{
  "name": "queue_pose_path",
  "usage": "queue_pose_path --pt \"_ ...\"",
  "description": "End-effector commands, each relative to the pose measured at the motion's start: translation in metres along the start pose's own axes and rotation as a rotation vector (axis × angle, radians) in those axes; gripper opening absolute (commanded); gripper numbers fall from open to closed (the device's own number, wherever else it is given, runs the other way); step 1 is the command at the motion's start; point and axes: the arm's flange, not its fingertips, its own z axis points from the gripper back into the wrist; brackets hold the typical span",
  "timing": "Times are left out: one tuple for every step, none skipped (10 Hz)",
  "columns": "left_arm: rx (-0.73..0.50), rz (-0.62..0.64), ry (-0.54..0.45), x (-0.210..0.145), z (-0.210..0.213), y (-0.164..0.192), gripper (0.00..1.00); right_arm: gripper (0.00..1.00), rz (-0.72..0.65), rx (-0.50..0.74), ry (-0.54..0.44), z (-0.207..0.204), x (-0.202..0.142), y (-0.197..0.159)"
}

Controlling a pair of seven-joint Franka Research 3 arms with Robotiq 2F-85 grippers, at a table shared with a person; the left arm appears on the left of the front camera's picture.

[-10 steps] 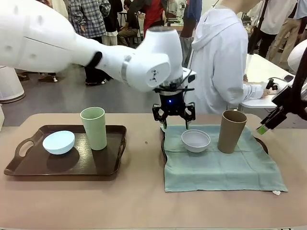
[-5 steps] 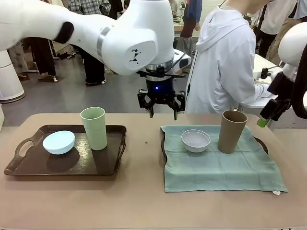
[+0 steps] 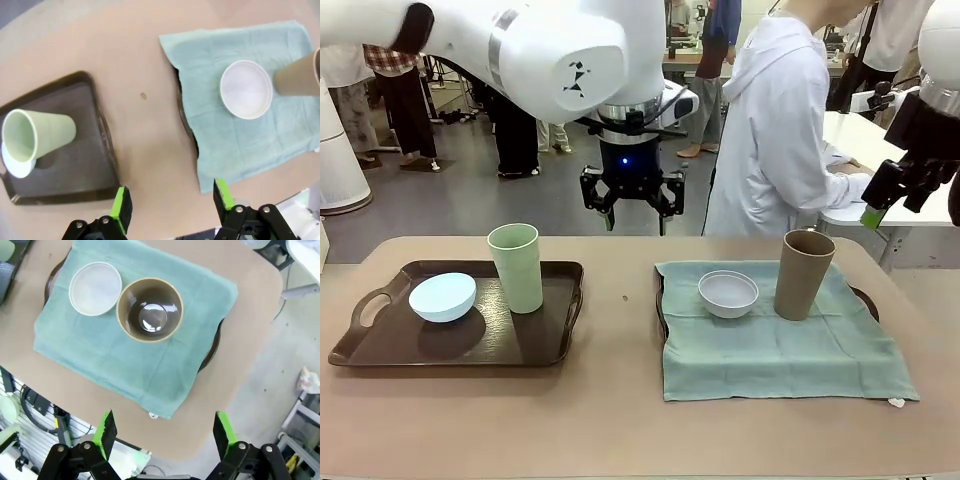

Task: Set up a tray with a mat and arrange the tableware.
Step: Place the Picnic Bowl and Reusable plastic cup back onto the Handle tray in front of the human's position.

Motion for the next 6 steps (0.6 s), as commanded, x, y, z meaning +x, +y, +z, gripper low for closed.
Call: queue_pose_path --pt "-0.002 -0.033 0.01 0.0001 -0.0097 -0.0042 0.85 1.0 0.008 0.019 0.007 -0.0161 0.0061 -0.0088" --pt "-0.002 -0.033 0.01 0.0001 -0.0097 -0.0042 0.85 1.0 0.008 0.019 0.007 -0.0161 0.0061 -0.0088" --pt "-0.002 -0.033 0.01 0.0001 -0.0097 -0.0042 0.85 1.0 0.008 0.019 0.007 -0.0161 0.0061 -0.0088" --pt "-0.002 -0.033 0.01 0.0001 -0.0097 -0.0042 0.85 1.0 0.008 0.019 0.007 -0.0161 0.0061 -0.0088" --pt "-0.002 -0.033 0.01 0.0001 -0.0097 -0.0042 0.85 1.0 0.008 0.019 0.007 -0.0161 0.0061 -0.0088" --pt "-0.002 -0.033 0.01 0.0001 -0.0097 -0.0042 0.85 1.0 0.008 0.019 0.007 -0.0161 0.0061 -0.0088"
